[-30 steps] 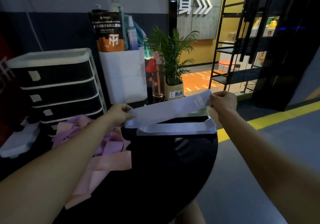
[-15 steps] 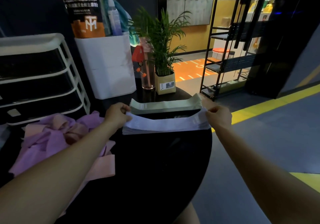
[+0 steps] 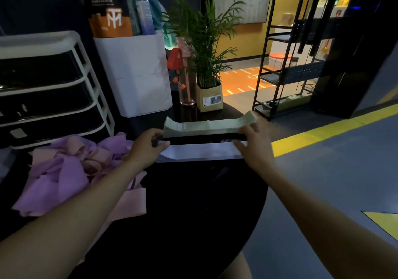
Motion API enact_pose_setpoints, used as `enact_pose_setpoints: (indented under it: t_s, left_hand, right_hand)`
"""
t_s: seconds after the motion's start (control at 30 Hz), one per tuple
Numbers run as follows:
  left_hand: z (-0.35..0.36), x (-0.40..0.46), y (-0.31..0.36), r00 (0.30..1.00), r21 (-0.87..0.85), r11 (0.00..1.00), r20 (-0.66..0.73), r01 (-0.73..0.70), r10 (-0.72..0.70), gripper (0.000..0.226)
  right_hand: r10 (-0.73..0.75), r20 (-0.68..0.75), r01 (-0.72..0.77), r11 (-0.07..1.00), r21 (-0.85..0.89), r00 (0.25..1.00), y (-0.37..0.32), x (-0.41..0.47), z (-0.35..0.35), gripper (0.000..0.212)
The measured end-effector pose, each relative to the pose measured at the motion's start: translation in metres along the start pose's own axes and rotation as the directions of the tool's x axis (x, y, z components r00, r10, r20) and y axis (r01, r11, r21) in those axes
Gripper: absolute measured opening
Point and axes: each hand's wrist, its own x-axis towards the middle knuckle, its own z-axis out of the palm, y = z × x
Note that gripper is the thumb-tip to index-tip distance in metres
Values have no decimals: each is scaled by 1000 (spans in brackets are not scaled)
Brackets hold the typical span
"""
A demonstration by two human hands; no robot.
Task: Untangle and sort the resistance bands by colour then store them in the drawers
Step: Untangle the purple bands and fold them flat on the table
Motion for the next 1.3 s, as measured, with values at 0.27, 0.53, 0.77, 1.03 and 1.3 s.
enact_pose_setpoints:
  t_s: [0.27,0.53,0.77,1.03,1.3]
  left_hand:
    - [-2,-13,-16,986,104,994,167,-42,25,80]
    - [3,-23,-19,997,-49,998,75,-27,31,71]
    - [5,-24,-28,998,-96,995,57,-17,22,70]
    - [7,-21,-34,999,-200,979,34,-21,28,70]
    - [7,-22,-35,999,-204,978,33,-35,43,65]
  right_hand:
    - [-203,392,238,970,-44,897,-32,0,34,67]
    - [-236,241,283,941,-184,941,-26,-10,56,71]
    - [-207,235,256,946,-201,950,-26,-13,60,73]
    - [-196,218,240,950,-199,956,-27,-15,61,82]
    - [-226,251,281,936,-213,941,-28,-16,60,65]
